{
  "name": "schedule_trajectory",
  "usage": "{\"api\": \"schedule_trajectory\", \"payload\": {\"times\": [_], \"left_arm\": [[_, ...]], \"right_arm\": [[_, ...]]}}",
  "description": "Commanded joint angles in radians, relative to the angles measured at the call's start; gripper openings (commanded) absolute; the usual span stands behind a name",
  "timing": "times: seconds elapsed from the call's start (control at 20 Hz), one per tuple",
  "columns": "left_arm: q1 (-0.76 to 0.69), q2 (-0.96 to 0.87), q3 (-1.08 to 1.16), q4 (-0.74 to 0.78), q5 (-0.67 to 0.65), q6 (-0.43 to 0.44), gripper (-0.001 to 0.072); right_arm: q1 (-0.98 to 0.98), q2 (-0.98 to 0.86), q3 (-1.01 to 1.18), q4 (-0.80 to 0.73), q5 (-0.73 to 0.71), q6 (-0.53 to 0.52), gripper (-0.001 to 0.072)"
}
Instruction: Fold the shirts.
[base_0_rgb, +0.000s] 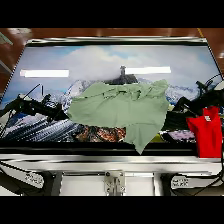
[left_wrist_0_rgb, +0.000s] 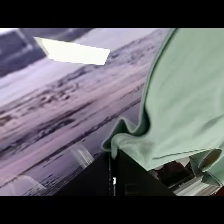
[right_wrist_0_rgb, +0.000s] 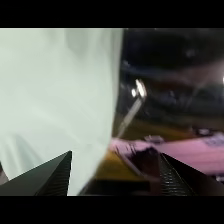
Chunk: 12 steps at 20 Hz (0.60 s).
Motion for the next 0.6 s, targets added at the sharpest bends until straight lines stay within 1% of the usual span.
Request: {"api": "schedule_trajectory", "payload": {"times": [0.0,0.05,0.1,0.2,0.25,0.3,0.35,0.4,0.45,0.55], "left_arm": [[-0.006,0.007,0.0,-0.006,0.003,-0.003,0.0036],[-0.006,0.015,0.0,-0.006,0.003,0.005,0.0036],[-0.007,0.028,0.0,-0.006,0.003,0.021,0.0035],[-0.008,0.064,0.0,-0.006,0.0,0.063,0.0035],[-0.008,0.087,0.0,-0.006,0.004,0.064,0.0035],[-0.007,0.109,0.0,-0.006,0.008,0.064,0.0035],[-0.006,0.127,0.0,-0.006,0.011,0.065,0.0035],[-0.006,0.142,0.0,-0.006,0.011,0.065,0.0035],[-0.006,0.154,0.0,-0.006,0.011,0.064,0.0035],[-0.006,0.178,0.0,-0.006,0.011,0.064,0.0035]], "right_arm": [[-0.014,0.0,-0.124,-0.014,0.074,-0.019,0.0671],[-0.016,0.0,-0.187,0.047,0.058,-0.042,0.0671],[-0.012,0.0,-0.241,0.095,0.012,-0.047,0.067],[0.02,0.0,-0.312,0.128,-0.108,-0.029,0.0668],[0.042,0.0,-0.336,0.135,-0.16,-0.021,0.0667],[0.068,0.0,-0.356,0.135,-0.212,-0.011,0.0619],[0.092,0.0,-0.371,0.135,-0.255,0.004,0.0593],[0.114,0.0,-0.387,0.132,-0.292,0.02,0.0591],[0.132,0.0,-0.4,0.132,-0.316,0.027,0.0492],[0.15,0.002,-0.404,0.135,-0.338,0.029,0.0124]]}}
